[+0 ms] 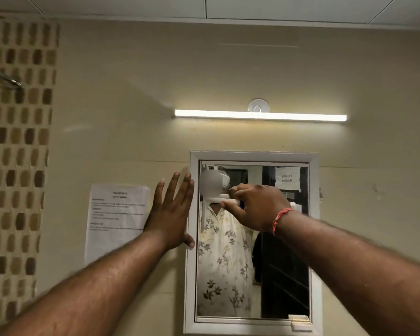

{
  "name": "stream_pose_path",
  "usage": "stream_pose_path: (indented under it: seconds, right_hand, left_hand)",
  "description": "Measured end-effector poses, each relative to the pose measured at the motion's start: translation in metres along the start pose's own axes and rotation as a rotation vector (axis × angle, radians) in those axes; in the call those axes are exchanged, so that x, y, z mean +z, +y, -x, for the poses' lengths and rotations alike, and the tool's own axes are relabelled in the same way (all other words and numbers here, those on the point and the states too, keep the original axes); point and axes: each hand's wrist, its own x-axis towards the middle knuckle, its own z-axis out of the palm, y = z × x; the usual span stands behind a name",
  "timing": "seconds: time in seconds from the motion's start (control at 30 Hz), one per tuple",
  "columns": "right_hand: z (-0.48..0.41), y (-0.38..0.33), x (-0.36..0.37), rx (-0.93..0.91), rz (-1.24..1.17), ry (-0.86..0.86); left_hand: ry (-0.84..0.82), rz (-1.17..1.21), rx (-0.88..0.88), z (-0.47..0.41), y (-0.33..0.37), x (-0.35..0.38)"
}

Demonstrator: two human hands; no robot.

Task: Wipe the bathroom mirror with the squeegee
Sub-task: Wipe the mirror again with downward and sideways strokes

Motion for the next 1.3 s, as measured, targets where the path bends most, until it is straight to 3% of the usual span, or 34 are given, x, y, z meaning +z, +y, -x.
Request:
stream_pose_path:
  seconds: [0.6,0.97,1.3]
  right_hand:
    - [-0.003,0.0,0.01,-0.025,-0.011,0.02]
    - [0.044,0.061,-0.017,0.054,-0.034,-0.058]
    - [0.092,0.116,-0.051,0.213,0.02,-0.169]
  left_hand:
    - [-0.062,-0.074,-0.044,0.004,0.011,-0.005]
    - [-0.014,-0.099,0.013,0.012,0.005,-0.001]
    - [0.082,-0.099,0.105,-0.002,0.061,-0.022]
